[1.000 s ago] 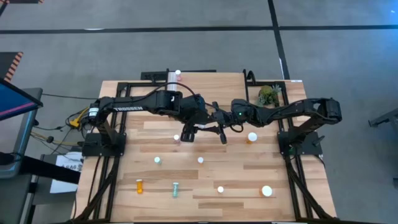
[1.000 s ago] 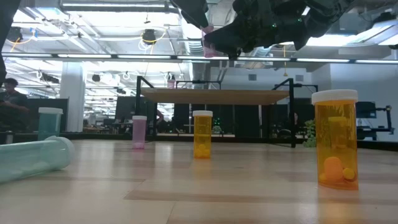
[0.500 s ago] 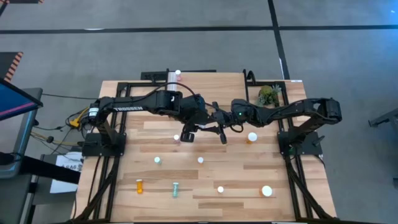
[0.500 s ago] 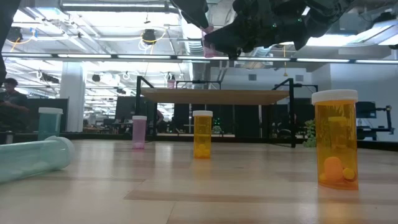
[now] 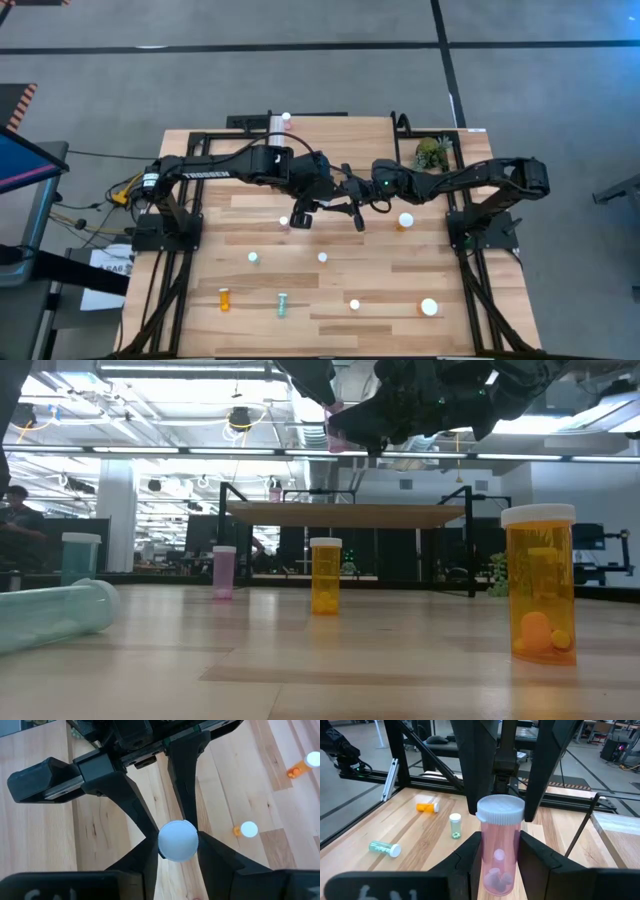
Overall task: Pick and place medicine bottles onto shelf by color
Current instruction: Put the right pink pill bottle on the shelf aligned with the other pink pill bottle
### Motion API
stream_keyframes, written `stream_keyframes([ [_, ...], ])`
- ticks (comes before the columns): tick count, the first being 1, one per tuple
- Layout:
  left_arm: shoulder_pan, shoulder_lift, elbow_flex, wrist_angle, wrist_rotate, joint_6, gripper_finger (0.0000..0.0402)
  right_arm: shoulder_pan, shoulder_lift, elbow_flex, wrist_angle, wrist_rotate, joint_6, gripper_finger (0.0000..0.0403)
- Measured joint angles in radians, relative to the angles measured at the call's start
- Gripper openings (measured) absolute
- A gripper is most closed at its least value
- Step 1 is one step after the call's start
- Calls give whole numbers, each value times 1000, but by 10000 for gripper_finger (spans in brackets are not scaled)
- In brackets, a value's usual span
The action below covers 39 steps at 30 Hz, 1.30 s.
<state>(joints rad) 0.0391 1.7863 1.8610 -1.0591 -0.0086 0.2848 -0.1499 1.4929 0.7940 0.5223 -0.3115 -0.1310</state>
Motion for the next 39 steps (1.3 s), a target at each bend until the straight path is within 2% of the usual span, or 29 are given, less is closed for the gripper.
stream_keyframes([
  [15, 0, 0, 0, -23, -14, 9, 97, -4, 0, 0, -12, 0, 29, 132],
  [29, 2, 0, 0, -85, -70, 10, 98, -6, 0, 0, -58, 50, 36, 236],
  [33, 30, 0, 0, -146, -123, 18, 98, -17, -2, 0, -84, 50, 36, 241],
  [39, 126, 0, 0, -194, -128, 24, 98, -37, -2, 0, -92, 51, 33, 240],
])
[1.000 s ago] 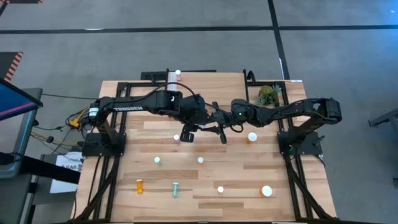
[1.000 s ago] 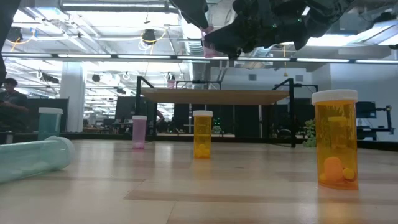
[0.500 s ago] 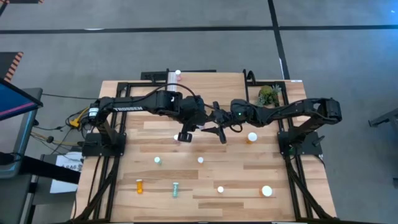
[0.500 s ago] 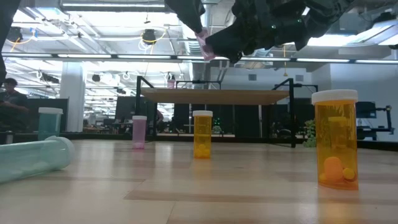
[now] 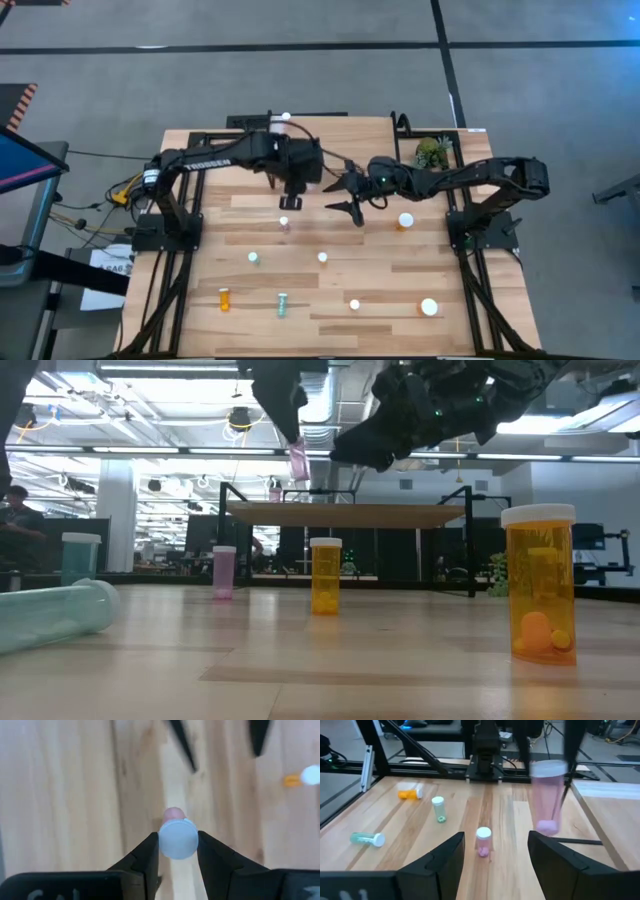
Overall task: Pick and place medicine bottles onto shelf by color
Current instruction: Put the right pink pill bottle on the shelf aligned with the other pink pill bottle
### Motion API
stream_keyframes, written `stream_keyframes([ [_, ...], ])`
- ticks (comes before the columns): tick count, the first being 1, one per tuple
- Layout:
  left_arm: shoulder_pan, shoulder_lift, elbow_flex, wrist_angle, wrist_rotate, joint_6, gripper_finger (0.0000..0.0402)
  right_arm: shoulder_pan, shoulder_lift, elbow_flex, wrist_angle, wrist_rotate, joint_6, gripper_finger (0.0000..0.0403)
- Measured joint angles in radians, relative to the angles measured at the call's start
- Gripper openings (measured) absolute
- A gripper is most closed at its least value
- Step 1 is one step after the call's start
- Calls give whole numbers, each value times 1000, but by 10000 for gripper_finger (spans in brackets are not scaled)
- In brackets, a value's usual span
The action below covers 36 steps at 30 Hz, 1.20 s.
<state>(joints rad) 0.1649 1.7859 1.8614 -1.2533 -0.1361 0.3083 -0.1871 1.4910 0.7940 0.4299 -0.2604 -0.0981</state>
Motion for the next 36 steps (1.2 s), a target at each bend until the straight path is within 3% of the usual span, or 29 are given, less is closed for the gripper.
stream_keyframes([
  [13, 307, -2, 131, -92, 3, 39, 99, -6, -1, 0, -4, 1, -5, 240],
  [19, 410, -2, 137, -109, 97, 22, 116, -14, -1, 0, -7, 1, -6, 240],
  [30, 433, -1, 78, -47, 158, 28, 121, -13, -1, 0, -16, 1, -7, 240],
  [36, 435, 0, 67, -43, 142, 30, 121, -11, -1, 0, -20, 0, -7, 240],
])
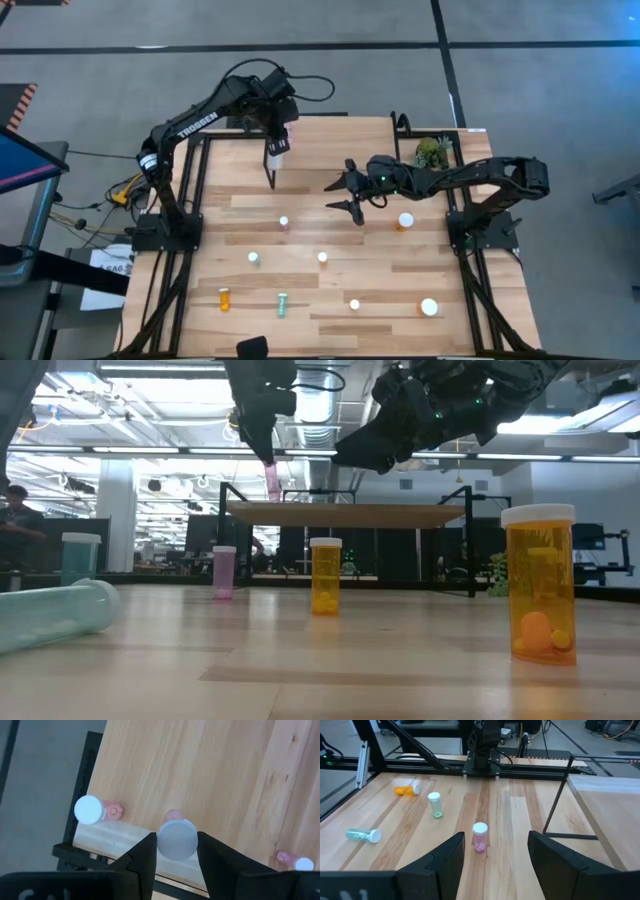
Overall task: Pick and place medicine bottles onto shelf by color
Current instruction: Put the right pink pill bottle on the shelf aligned with the other pink pill bottle
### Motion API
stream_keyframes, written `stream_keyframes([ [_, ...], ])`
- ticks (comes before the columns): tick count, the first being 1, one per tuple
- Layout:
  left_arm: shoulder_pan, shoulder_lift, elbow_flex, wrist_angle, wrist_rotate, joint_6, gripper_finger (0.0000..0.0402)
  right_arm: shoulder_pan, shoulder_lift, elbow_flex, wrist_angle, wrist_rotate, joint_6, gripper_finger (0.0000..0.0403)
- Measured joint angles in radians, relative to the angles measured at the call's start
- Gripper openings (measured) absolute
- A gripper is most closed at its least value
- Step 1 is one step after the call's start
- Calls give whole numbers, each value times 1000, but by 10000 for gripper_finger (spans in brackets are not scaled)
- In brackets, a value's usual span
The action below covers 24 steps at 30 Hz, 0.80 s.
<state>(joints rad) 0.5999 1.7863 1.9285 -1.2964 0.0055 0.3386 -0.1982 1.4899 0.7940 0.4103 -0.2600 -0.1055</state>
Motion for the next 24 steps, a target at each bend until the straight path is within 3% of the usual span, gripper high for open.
stream_keyframes([
  [14, 0, 3, 0, 3, -1, -11, 122, 1, 0, 0, 0, 0, 0, 240],
  [24, 2, 72, -3, -20, -29, -6, 122, 1, 0, 0, -15, -1, 0, 240],
])
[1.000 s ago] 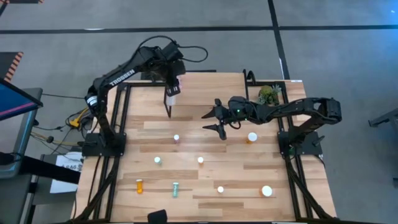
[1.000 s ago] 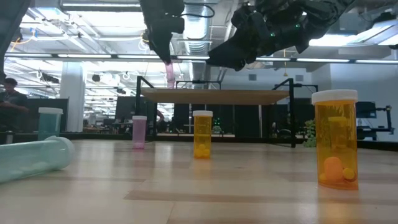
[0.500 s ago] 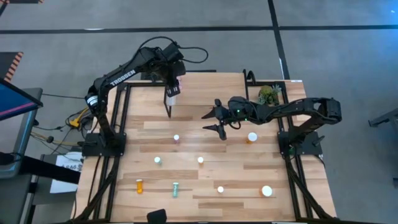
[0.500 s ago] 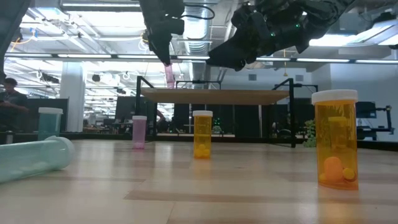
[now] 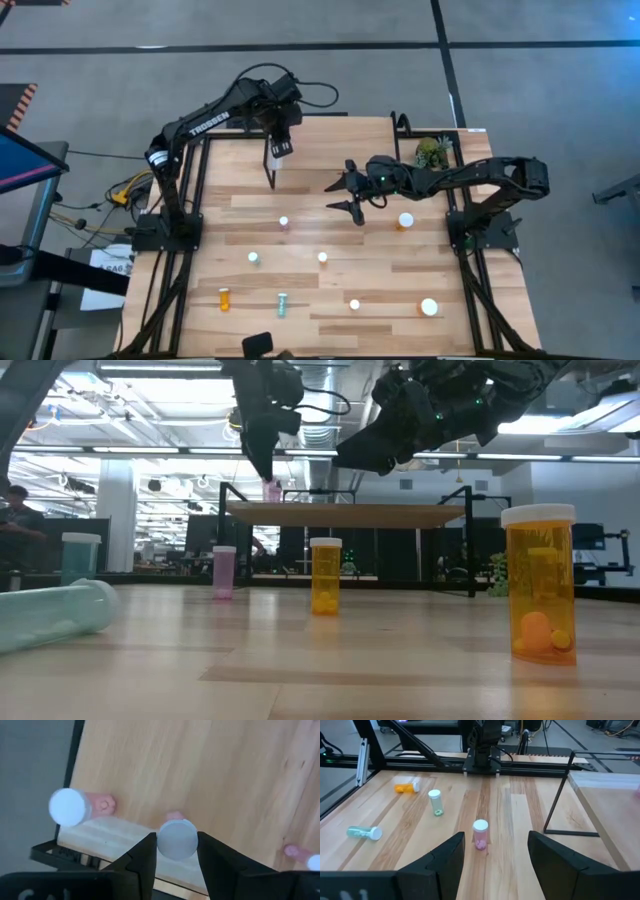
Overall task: Pick and place medicine bottles onto shelf by color
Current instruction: Put the right pink pill bottle on the shelf aligned with the other pink pill bottle
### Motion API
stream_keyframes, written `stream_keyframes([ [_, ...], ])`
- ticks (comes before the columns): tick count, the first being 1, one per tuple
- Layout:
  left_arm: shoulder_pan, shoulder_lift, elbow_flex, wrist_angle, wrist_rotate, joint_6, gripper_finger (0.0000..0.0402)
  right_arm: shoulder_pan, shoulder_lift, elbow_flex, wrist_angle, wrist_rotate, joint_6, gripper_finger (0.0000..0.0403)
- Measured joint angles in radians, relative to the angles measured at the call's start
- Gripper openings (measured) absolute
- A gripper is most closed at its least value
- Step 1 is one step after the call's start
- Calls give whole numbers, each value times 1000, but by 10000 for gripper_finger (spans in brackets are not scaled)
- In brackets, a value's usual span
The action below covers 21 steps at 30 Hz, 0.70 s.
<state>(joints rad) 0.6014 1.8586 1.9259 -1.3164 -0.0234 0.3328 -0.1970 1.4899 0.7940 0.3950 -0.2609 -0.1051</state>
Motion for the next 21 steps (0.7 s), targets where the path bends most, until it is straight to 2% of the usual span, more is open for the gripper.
stream_keyframes([
  [6, 7, 8, 2, -4, -43, 1, 122, 0, 0, 0, 0, 0, 0, 240],
  [21, 9, 9, 2, 37, -33, 23, 122, 0, 0, 0, 1, 0, 0, 240],
])
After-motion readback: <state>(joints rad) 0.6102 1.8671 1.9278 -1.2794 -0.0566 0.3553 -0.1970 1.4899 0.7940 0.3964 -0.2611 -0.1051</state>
